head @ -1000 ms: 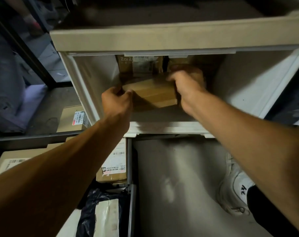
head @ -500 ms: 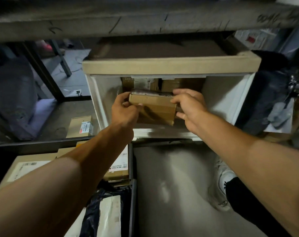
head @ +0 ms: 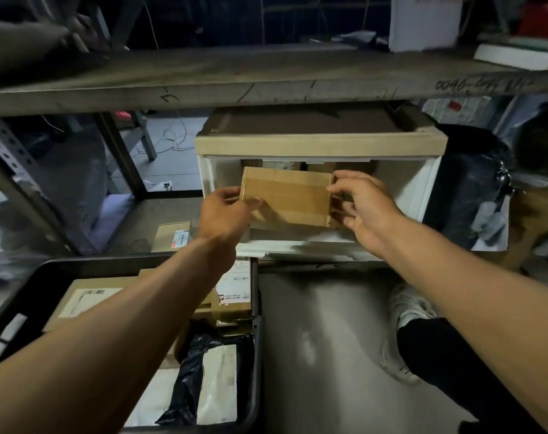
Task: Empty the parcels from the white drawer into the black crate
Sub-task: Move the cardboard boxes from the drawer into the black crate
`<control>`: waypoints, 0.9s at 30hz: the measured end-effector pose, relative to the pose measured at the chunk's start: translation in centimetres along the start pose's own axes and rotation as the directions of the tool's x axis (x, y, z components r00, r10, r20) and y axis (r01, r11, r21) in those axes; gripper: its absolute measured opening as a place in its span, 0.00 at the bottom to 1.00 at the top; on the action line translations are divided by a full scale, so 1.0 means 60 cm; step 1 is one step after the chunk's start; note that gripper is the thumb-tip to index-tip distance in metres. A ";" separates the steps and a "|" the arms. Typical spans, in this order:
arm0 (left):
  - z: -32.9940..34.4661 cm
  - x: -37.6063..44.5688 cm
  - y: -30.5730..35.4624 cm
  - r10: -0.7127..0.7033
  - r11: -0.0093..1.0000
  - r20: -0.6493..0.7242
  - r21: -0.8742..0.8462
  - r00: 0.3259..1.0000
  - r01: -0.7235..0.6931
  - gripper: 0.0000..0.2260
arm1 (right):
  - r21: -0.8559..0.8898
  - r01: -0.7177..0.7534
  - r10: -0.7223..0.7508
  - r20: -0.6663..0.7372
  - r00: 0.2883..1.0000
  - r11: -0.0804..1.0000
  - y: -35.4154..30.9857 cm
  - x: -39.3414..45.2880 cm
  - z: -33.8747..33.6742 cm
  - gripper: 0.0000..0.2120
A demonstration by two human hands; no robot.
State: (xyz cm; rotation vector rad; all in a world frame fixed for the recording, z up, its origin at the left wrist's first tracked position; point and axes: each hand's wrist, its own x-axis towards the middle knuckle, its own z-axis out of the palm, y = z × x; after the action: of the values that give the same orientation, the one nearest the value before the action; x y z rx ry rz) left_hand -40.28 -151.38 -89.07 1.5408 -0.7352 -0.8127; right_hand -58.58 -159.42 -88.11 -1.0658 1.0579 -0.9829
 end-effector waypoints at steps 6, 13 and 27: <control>-0.019 -0.015 0.000 0.013 1.000 -0.036 -0.011 0.999 -0.013 0.07 | 0.081 -0.017 0.019 -0.022 1.000 0.997 0.029 -0.027 0.016 0.08; -0.031 -0.017 0.002 -0.059 0.992 -0.056 -0.117 0.997 0.052 0.13 | 0.043 -0.052 0.047 0.109 0.993 0.998 0.029 -0.047 0.015 0.19; -0.032 -0.012 -0.004 -0.057 0.989 -0.015 -0.135 0.998 0.054 0.05 | 0.112 -0.031 0.022 0.074 0.997 0.993 0.034 -0.032 0.015 0.13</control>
State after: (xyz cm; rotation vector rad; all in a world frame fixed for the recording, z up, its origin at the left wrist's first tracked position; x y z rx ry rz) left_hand -39.06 -149.69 -89.09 1.4510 -0.6134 -0.8709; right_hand -57.88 -157.00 -89.62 -0.9847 0.9438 -0.9646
